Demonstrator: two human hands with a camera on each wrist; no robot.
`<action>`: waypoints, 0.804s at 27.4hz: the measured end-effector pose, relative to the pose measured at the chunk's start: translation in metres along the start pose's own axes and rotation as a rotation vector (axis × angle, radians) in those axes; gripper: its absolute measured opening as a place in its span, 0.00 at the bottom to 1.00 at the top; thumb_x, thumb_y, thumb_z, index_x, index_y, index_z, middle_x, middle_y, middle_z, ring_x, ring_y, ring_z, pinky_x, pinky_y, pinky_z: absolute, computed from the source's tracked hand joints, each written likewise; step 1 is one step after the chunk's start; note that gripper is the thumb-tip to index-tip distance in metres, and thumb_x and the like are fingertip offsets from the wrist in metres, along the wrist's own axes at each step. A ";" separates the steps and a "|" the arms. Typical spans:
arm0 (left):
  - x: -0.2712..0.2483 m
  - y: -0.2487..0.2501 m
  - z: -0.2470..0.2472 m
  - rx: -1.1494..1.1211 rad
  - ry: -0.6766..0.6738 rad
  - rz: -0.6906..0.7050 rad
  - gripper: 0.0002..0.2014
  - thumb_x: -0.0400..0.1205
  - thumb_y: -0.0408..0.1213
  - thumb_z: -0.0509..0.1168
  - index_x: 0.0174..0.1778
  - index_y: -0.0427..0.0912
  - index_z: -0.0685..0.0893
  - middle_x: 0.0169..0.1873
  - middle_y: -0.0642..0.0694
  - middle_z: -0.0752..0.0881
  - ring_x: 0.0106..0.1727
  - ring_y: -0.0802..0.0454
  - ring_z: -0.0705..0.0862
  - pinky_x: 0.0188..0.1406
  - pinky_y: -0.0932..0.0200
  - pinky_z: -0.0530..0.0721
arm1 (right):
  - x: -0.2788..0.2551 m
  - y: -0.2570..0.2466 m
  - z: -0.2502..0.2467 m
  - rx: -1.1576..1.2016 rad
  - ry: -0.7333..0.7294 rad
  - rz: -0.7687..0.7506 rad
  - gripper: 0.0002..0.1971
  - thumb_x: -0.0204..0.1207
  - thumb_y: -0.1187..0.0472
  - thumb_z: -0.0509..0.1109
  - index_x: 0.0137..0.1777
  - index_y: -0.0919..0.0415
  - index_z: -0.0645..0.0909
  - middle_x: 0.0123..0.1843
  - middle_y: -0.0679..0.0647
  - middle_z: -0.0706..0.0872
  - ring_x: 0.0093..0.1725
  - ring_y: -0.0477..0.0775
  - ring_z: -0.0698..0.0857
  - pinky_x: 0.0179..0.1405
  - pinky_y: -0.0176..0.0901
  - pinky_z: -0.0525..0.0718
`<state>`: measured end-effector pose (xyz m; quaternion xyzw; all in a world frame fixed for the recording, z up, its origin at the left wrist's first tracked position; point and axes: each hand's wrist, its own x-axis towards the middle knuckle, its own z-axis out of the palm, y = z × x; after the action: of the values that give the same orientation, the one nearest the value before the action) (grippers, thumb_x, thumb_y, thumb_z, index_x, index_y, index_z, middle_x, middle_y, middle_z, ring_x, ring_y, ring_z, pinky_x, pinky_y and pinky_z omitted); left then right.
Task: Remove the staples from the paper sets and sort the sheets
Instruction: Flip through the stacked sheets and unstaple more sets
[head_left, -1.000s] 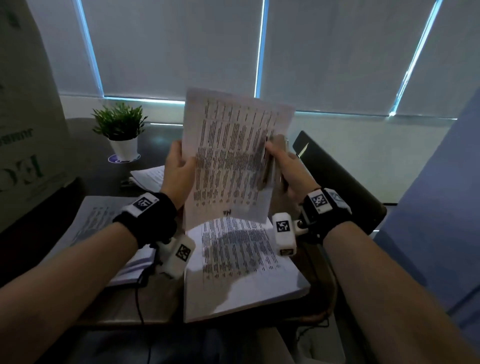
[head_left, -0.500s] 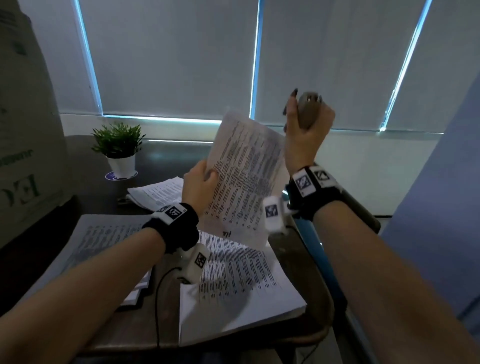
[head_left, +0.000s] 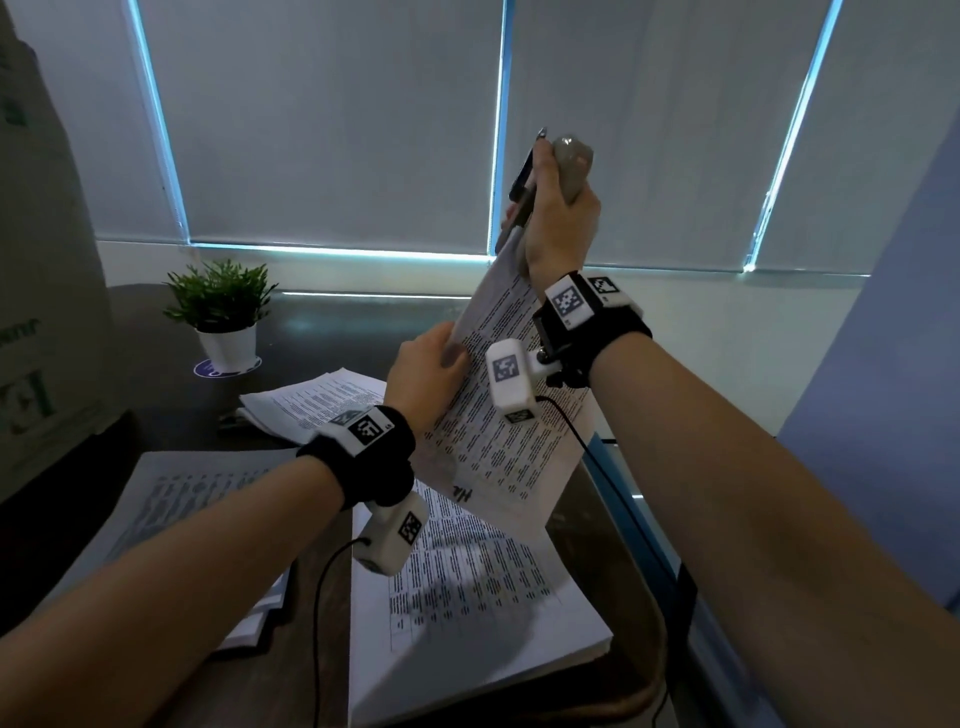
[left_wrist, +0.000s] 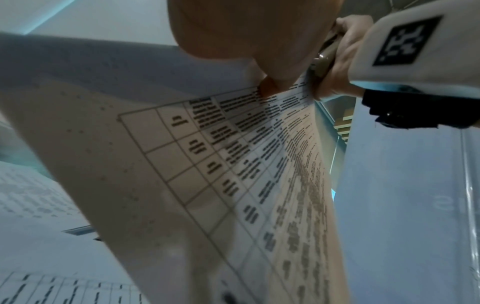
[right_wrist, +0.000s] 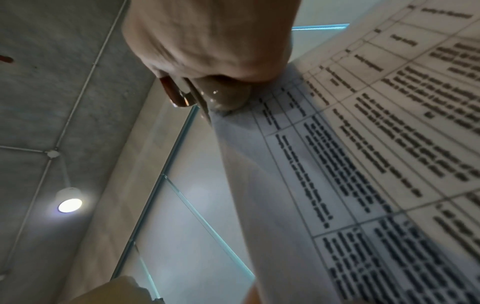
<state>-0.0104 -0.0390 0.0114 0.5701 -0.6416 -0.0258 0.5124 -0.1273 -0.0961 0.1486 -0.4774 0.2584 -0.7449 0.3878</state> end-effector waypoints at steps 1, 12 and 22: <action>0.002 -0.001 0.001 -0.003 0.003 0.000 0.06 0.81 0.37 0.63 0.50 0.43 0.83 0.39 0.46 0.87 0.40 0.47 0.85 0.41 0.51 0.86 | -0.001 0.000 0.002 0.015 0.000 0.022 0.19 0.77 0.49 0.75 0.33 0.62 0.79 0.25 0.57 0.84 0.24 0.58 0.82 0.27 0.48 0.85; -0.005 -0.056 -0.012 -0.270 -0.085 -0.445 0.06 0.83 0.40 0.57 0.46 0.41 0.75 0.38 0.40 0.81 0.33 0.49 0.85 0.32 0.53 0.84 | -0.013 0.048 0.001 0.094 0.196 0.199 0.17 0.79 0.47 0.73 0.44 0.62 0.81 0.30 0.53 0.84 0.19 0.45 0.79 0.20 0.35 0.78; 0.040 -0.201 -0.063 -0.010 0.046 -0.928 0.17 0.84 0.31 0.58 0.67 0.27 0.78 0.60 0.35 0.83 0.59 0.42 0.84 0.44 0.56 0.80 | -0.080 0.182 -0.045 0.040 0.342 0.908 0.27 0.74 0.36 0.72 0.50 0.63 0.82 0.27 0.54 0.82 0.16 0.50 0.75 0.18 0.34 0.73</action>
<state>0.1816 -0.1042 -0.0574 0.7949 -0.3071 -0.2428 0.4636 -0.0893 -0.1327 -0.0480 -0.1794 0.4864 -0.5732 0.6346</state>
